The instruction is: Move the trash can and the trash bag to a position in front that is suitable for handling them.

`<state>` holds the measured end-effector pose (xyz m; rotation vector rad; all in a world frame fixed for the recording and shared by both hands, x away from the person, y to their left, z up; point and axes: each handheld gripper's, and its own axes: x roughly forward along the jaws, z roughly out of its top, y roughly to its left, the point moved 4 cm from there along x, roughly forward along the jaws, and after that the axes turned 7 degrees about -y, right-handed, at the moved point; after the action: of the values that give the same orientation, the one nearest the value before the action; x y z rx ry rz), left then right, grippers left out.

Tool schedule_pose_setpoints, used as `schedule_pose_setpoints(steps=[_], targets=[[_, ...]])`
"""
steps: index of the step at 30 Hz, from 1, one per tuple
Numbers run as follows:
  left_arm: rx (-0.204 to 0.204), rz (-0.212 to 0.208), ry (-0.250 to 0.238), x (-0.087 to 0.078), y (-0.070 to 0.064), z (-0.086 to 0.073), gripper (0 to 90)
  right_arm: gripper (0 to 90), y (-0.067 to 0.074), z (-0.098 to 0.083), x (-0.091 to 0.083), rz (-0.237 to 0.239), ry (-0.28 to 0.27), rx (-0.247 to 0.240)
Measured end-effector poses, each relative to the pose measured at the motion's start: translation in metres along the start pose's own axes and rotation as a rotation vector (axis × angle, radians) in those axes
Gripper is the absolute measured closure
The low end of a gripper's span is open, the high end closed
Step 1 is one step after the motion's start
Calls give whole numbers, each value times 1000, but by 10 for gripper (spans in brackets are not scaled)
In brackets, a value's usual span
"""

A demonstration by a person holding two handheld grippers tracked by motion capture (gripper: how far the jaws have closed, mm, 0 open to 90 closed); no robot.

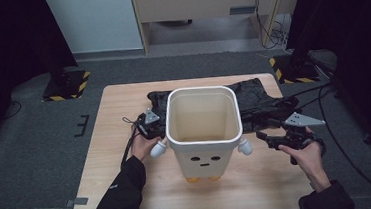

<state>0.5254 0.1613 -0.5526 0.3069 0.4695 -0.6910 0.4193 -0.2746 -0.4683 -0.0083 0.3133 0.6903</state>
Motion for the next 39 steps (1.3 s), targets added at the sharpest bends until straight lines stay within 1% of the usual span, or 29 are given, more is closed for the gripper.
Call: schedule_pose_setpoints(steps=[2,4,7,9,10,11,13,16,17,19,20,21,22,24,25,26,27,28,29,30,31,32,33,34,35,36,37,38,39], targets=[[6,-8,34,3,-1,-5,411,252,0,-1,1,-1,6,1],[-14,-15,48,4,-1,-7,470,254,-1,-2,1,-1,9,-4],[-31,-9,73,0,1,-8,603,256,-2,-1,0,-3,2,3],[-44,-6,97,-3,1,-8,730,258,-2,-1,-1,-2,1,2],[-53,11,116,-6,2,-9,775,259,-2,-1,-1,-2,1,2],[-62,14,123,-8,3,-9,846,261,-1,-1,-1,-1,-1,0],[-109,24,140,-15,5,-11,864,261,-1,-1,-1,-1,2,1],[-125,44,175,-39,11,-12,892,262,-2,-2,-1,0,2,4],[-130,59,182,-53,13,-13,893,263,-2,-2,-1,-2,3,7],[-152,68,186,-75,12,-19,894,267,-3,-3,-1,-5,1,7],[-184,65,182,-87,10,-24,893,269,-3,-3,-2,-6,-2,12],[-205,58,186,-100,5,-30,892,271,-3,-3,-2,-9,-4,14],[-224,57,188,-112,-1,-37,892,273,-3,-2,-2,-10,-5,18],[-282,40,177,-135,-17,-52,892,276,-3,-2,-2,-14,-11,24],[-304,16,203,-146,-28,-58,887,276,-3,-2,-1,-13,-12,24],[-307,0,220,-151,-35,-61,871,276,-3,-3,0,-12,-7,22],[-308,-25,243,-159,-44,-62,826,275,-2,-4,1,-11,-4,18],[-312,-47,223,-166,-52,-61,826,275,-2,-4,1,-11,-4,18],[-309,-71,209,-173,-58,-59,798,274,-1,-4,1,-8,-1,15],[-302,-89,184,-179,-63,-56,738,273,-1,-4,1,-8,-1,15],[-285,-73,161,-184,-64,-51,689,272,-1,-4,1,-10,-3,19],[-270,-56,141,-187,-61,-45,617,271,-1,-4,1,-13,-7,23],[-261,-38,105,-188,-57,-38,545,270,-2,-4,1,-17,-10,27],[-246,-1,63,-186,-48,-27,491,269,-3,-4,1,-23,-11,35],[-238,25,45,-184,-41,-21,406,266,-4,-5,1,-26,-11,38],[-236,63,26,-176,-29,-11,371,263,-4,-5,1,-29,-11,41],[-232,83,17,-169,-21,-6,341,259,-4,-5,1,-31,-13,42],[-230,109,-4,-159,-11,1,309,254,-4,-5,1,-31,-15,44],[-211,130,-18,-146,-1,6,260,247,-4,-5,1,-34,-21,50]])
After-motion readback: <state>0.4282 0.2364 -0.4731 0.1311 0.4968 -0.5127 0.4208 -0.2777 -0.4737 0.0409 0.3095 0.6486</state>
